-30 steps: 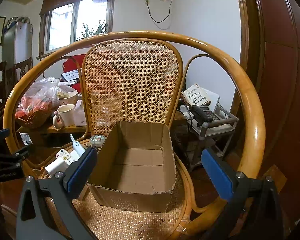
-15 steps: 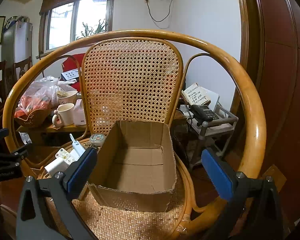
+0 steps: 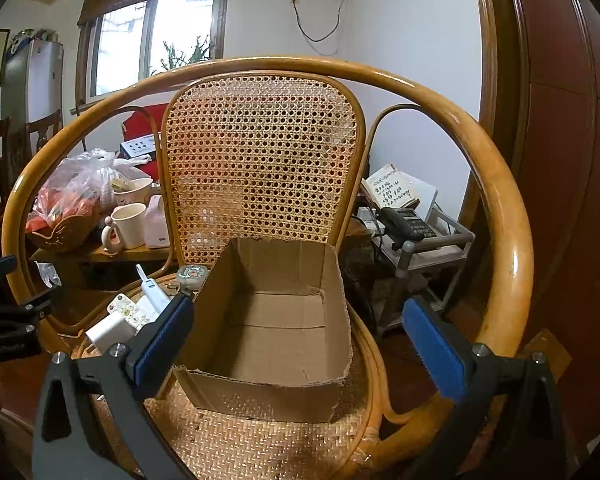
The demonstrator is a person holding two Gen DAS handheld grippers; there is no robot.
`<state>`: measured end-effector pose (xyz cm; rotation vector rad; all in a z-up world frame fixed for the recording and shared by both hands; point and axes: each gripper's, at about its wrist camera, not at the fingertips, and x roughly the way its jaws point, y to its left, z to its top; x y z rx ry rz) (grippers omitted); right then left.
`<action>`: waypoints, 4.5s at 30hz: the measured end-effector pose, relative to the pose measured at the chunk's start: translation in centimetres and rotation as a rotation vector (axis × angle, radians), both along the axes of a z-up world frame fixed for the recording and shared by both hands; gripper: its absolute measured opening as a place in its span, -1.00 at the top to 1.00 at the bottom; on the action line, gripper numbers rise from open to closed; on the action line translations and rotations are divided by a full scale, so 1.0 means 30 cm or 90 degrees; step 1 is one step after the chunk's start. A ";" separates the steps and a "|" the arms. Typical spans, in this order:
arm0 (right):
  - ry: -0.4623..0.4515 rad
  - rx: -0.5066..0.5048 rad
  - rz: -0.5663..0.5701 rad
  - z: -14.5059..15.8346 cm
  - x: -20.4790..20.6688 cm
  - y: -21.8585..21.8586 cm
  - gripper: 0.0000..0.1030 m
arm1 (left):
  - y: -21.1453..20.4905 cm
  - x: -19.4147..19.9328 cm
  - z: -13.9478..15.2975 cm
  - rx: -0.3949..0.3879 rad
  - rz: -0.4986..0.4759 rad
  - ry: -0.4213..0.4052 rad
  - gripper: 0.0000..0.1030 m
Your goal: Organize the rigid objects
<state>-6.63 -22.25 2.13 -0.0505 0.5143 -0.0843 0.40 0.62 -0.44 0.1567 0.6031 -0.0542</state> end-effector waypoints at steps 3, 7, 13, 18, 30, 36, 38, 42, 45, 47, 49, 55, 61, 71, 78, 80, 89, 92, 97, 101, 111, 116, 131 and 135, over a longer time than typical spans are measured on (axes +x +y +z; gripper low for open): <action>0.003 -0.004 -0.001 -0.004 0.000 0.004 -1.00 | -0.001 0.003 0.000 -0.001 0.000 0.004 -1.00; 0.002 -0.006 -0.003 -0.003 0.000 0.007 -1.00 | -0.002 0.006 0.000 0.001 0.001 0.007 -1.00; 0.012 -0.006 -0.002 -0.003 0.007 0.000 -1.00 | -0.005 0.019 -0.008 0.007 0.005 0.026 -1.00; 0.013 0.005 -0.003 0.001 0.013 -0.010 -1.00 | -0.014 0.034 -0.022 0.017 0.014 0.040 -1.00; 0.034 0.041 0.015 0.013 0.095 -0.021 -1.00 | -0.014 0.106 -0.041 0.006 0.005 0.071 -1.00; 0.093 0.046 -0.006 -0.046 0.182 -0.027 -0.98 | 0.003 0.154 -0.063 -0.004 0.011 0.096 -0.99; 0.104 0.042 -0.020 -0.062 0.206 -0.034 -0.97 | 0.010 0.176 -0.081 0.001 0.024 0.112 -0.99; 0.128 0.039 -0.044 -0.096 0.244 -0.059 -0.96 | 0.014 0.201 -0.121 0.001 0.030 0.150 -0.99; 0.149 0.041 -0.056 -0.129 0.267 -0.078 -0.95 | -0.003 0.209 -0.154 0.017 0.018 0.173 -0.99; 0.163 0.037 -0.062 -0.147 0.280 -0.084 -0.95 | -0.018 0.213 -0.167 0.046 0.016 0.173 -0.99; 0.175 0.033 -0.070 -0.166 0.295 -0.089 -0.95 | -0.021 0.218 -0.174 0.061 0.020 0.174 -0.99; 0.217 0.019 -0.092 -0.239 0.324 -0.102 -0.94 | -0.013 0.250 -0.223 0.063 0.018 0.220 -0.99; 0.270 0.053 -0.105 -0.292 0.338 -0.140 -0.42 | -0.010 0.268 -0.251 0.083 0.020 0.233 -0.98; 0.308 0.059 -0.116 -0.344 0.360 -0.166 0.82 | -0.033 0.308 -0.318 0.098 -0.012 0.281 -0.30; 0.308 0.058 -0.116 -0.345 0.363 -0.166 0.82 | -0.026 0.341 -0.363 0.068 -0.033 0.324 -0.16; 0.307 0.058 -0.116 -0.345 0.361 -0.166 0.82 | -0.014 0.345 -0.365 0.018 -0.051 0.347 0.38; 0.303 0.057 -0.121 -0.342 0.357 -0.162 0.82 | -0.012 0.314 -0.316 -0.015 -0.058 0.309 0.48; 0.303 0.056 -0.119 -0.341 0.358 -0.163 0.82 | -0.013 0.301 -0.286 -0.028 -0.064 0.290 0.48; 0.302 0.054 -0.117 -0.338 0.353 -0.159 0.82 | -0.032 0.281 -0.223 -0.010 -0.051 0.233 0.48; 0.299 0.052 -0.118 -0.339 0.350 -0.159 0.82 | -0.052 0.277 -0.167 -0.045 -0.056 0.206 0.48; 0.293 0.059 -0.123 -0.338 0.347 -0.163 0.82 | -0.222 0.244 -0.039 -0.071 -0.107 0.120 0.48; 0.289 0.059 -0.127 -0.337 0.343 -0.162 0.82 | -0.320 0.244 0.001 -0.089 -0.147 0.093 0.48; 0.287 0.068 -0.132 -0.335 0.339 -0.165 0.82 | -0.500 0.264 -0.059 -0.116 -0.232 0.150 0.48; 0.285 0.061 -0.130 -0.331 0.336 -0.157 0.82 | -0.523 0.260 -0.078 -0.082 -0.223 0.153 0.48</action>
